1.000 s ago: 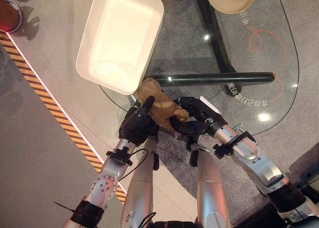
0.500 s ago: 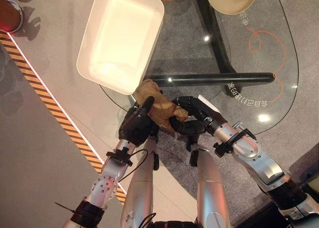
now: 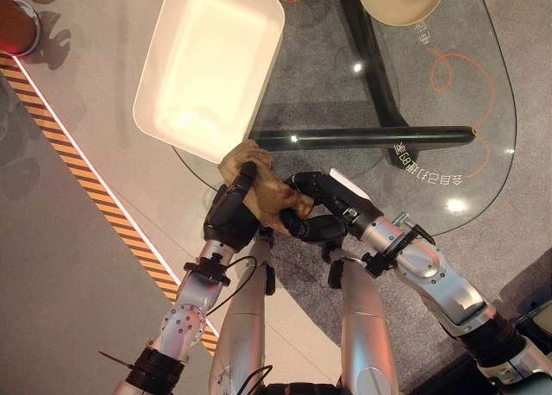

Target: Wipe the table with a cloth and put it in the basket.

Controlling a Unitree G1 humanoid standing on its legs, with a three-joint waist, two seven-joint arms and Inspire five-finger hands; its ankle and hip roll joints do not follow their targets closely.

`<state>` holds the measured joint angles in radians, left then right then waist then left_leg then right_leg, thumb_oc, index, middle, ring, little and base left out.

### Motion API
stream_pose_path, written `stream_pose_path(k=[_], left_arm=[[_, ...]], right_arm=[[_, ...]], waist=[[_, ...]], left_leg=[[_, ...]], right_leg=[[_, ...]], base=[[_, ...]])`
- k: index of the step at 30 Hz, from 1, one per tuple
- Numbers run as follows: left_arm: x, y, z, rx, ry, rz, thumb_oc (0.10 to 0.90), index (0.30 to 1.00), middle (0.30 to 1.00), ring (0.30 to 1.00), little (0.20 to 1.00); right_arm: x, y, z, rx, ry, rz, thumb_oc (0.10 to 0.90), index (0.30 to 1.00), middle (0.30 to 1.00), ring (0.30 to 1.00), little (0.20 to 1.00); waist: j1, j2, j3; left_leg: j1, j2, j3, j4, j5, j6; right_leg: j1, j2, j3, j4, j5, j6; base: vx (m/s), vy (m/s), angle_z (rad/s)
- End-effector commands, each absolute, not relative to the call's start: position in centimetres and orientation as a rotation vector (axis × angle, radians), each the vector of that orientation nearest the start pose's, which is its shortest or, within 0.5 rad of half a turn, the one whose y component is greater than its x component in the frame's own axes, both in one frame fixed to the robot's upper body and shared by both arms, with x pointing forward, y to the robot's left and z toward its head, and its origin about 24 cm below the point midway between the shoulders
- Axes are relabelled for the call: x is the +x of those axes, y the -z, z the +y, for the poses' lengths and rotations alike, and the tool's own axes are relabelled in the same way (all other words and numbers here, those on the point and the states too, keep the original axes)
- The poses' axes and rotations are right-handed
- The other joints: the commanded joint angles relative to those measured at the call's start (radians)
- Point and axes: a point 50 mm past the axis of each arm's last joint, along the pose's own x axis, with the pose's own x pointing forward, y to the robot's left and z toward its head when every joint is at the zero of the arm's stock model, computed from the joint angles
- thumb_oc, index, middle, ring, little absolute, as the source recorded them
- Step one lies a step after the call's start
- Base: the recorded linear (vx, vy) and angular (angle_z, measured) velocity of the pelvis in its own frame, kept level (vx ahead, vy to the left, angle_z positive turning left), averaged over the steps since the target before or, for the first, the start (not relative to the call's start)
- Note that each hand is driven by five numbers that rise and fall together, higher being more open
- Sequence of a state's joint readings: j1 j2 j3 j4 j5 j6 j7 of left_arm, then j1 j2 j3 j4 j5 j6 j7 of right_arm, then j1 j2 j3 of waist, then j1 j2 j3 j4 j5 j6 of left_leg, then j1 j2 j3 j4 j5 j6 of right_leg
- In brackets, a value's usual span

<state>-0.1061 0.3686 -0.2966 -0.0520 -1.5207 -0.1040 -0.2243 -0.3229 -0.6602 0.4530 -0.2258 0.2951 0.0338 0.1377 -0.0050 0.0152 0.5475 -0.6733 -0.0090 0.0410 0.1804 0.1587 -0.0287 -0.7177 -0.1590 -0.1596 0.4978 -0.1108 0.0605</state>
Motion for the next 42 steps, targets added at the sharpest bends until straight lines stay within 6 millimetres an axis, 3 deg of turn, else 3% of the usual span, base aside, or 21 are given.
stream_pose_path(k=[1, 5, 6, 7, 17, 42], left_arm=[[25.2, -13.0, 12.8, -1.207, 0.679, -0.266, 0.100, 0.300, 0.300, 0.300, 0.200], [25.2, -12.9, 12.8, -1.211, 0.675, -0.265, 0.100, 0.300, 0.300, 0.300, 0.200], [25.2, -12.9, 12.8, -1.211, 0.673, -0.264, 0.100, 0.300, 0.300, 0.300, 0.200], [25.2, -12.9, 12.8, -1.210, 0.673, -0.264, 0.100, 0.300, 0.300, 0.300, 0.200], [25.1, -12.8, 13.1, -1.207, 0.661, -0.269, 0.100, 0.300, 0.300, 0.300, 0.200], [24.5, -12.4, 14.1, -1.182, 0.635, -0.280, 0.100, 0.300, 0.300, 0.300, 0.200]], right_arm=[[25.1, -16.4, -9.8, -0.399, -0.798, -0.446, 0.100, 0.300, 0.300, 0.300, 0.200], [25.2, -16.5, -10.0, -0.413, -0.771, -0.459, 0.100, 0.300, 0.300, 0.300, 0.200], [25.3, -16.6, -10.2, -0.434, -0.739, -0.465, 0.501, 0.644, 0.644, 0.644, 0.601], [25.4, -16.7, -10.3, -0.438, -0.730, -0.467, 0.800, 0.900, 0.900, 0.900, 0.900], [25.8, -17.4, -12.1, -0.417, -0.541, -0.510, 0.800, 0.900, 0.900, 0.900, 0.900], [25.2, -18.2, -15.5, -0.373, -0.289, -0.574, 0.800, 0.900, 0.900, 0.900, 0.900]], waist=[[0.000, -0.027, -0.027], [0.000, -0.030, -0.027], [-0.001, -0.032, -0.027], [-0.001, -0.032, -0.027], [-0.010, -0.030, -0.027], [-0.026, -0.034, -0.027]], left_leg=[[0.021, -0.057, 0.091, 0.166, -0.209, 0.018], [0.023, -0.057, 0.093, 0.166, -0.210, 0.018], [0.027, -0.057, 0.093, 0.165, -0.211, 0.018], [0.029, -0.056, 0.094, 0.164, -0.211, 0.018], [0.037, -0.053, 0.100, 0.158, -0.214, 0.019], [0.051, -0.039, 0.116, 0.146, -0.218, 0.020]], right_leg=[[0.053, 0.070, -0.027, -0.211, 0.132, 0.031], [0.056, 0.071, -0.027, -0.211, 0.131, 0.031], [0.059, 0.072, -0.026, -0.210, 0.131, 0.032], [0.060, 0.072, -0.025, -0.211, 0.131, 0.032], [0.062, 0.076, -0.021, -0.210, 0.129, 0.033], [0.066, 0.086, -0.012, -0.203, 0.121, 0.036]], base=[[0.00, 0.000, 0.00], [0.00, 0.000, 0.00], [0.00, 0.000, 0.00], [0.00, 0.000, 0.00], [0.00, 0.000, 0.00], [0.00, 0.000, 0.00]])
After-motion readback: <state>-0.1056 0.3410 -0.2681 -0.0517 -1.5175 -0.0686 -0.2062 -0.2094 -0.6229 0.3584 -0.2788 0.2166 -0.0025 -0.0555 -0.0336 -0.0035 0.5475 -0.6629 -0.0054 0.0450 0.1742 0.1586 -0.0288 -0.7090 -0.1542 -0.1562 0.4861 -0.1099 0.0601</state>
